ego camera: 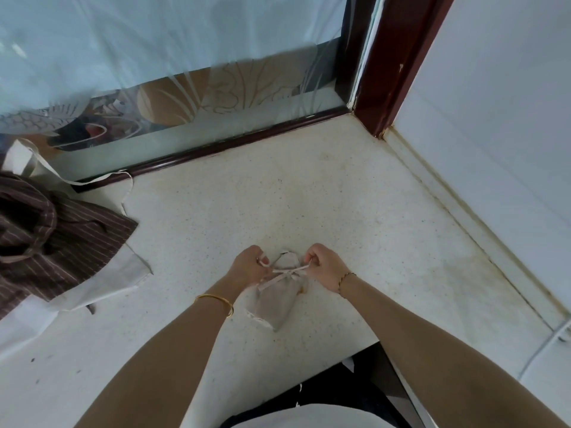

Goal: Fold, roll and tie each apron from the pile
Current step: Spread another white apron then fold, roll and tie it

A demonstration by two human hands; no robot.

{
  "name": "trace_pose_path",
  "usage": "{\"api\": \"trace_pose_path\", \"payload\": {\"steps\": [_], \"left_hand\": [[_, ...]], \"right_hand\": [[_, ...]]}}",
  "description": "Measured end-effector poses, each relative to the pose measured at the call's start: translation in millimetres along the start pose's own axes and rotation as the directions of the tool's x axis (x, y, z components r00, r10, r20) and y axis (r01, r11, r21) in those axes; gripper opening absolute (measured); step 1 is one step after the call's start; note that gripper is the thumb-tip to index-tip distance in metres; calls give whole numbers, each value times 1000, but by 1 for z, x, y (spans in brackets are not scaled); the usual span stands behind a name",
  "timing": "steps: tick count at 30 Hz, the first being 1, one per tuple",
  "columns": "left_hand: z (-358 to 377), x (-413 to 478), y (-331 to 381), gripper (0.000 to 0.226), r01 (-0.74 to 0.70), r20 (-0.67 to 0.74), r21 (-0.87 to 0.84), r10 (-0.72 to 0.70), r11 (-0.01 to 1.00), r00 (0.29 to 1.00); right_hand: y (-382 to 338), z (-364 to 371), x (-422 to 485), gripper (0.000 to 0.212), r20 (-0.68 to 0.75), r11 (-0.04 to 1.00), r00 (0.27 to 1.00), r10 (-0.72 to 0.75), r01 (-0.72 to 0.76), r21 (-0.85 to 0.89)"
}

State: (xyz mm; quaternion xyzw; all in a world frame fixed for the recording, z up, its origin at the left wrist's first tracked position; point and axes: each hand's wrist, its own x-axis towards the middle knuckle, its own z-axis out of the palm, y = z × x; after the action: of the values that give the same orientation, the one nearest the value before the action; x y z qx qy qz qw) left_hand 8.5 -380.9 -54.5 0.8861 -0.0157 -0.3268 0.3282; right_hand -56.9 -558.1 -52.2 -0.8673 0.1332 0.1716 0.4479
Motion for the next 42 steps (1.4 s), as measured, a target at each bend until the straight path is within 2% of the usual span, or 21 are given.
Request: {"api": "trace_pose_path", "payload": {"steps": [3, 6, 8, 10, 12, 13, 15, 18, 20, 24, 29, 33, 39, 42], "left_hand": [[-23, -4, 39, 17, -29, 108, -129, 43, 991, 993], [-46, -10, 93, 20, -38, 186, -172, 70, 984, 980], [-60, -9, 129, 29, -103, 122, -165, 124, 981, 985], [-70, -11, 169, 44, -264, -56, -81, 260, 961, 964], [-78, -24, 210, 48, -465, -199, -27, 451, 885, 870], [-80, -34, 230, 43, -568, -216, -22, 551, 822, 806], [-78, -55, 270, 29, -729, -172, -3, 717, 685, 675], [-74, -76, 315, 24, -832, -129, 78, 833, 550, 539], [-75, -85, 340, 25, -858, -129, 63, 857, 510, 500], [-90, -121, 388, 13, -908, -119, 66, 907, 413, 404], [-116, -158, 430, 15, -953, -144, 52, 946, 300, 290], [-133, -179, 461, 4, -967, -199, 43, 951, 250, 237], [-152, -206, 516, 10, -982, -314, 33, 935, 187, 167], [-160, -214, 541, 18, -984, -373, 69, 919, 164, 127]], "right_hand": [[-19, -36, -3, 24, -181, 987, 979, -96, 117, 110], [-42, -84, -12, 29, -316, 965, 939, -137, 199, 173], [-57, -118, -20, 27, -368, 963, 913, -176, 236, 127], [-71, -153, -31, 24, -434, 962, 872, -225, 269, 43], [-84, -184, -40, 21, -488, 950, 824, -286, 310, -33], [-90, -199, -47, 19, -513, 941, 798, -317, 331, -68], [-105, -229, -61, 20, -545, 926, 753, -368, 351, -141], [-128, -266, -83, 28, -572, 914, 717, -398, 362, -182], [-143, -284, -98, 32, -596, 905, 692, -408, 391, -165], [-171, -316, -131, 26, -655, 877, 605, -453, 435, -204], [-202, -355, -161, 29, -707, 828, 510, -489, 526, -193], [-228, -385, -178, 28, -729, 798, 448, -518, 560, -223], [-260, -432, -203, 32, -790, 751, 361, -496, 634, -182], [-269, -452, -208, 31, -797, 748, 361, -483, 644, -162]]}}
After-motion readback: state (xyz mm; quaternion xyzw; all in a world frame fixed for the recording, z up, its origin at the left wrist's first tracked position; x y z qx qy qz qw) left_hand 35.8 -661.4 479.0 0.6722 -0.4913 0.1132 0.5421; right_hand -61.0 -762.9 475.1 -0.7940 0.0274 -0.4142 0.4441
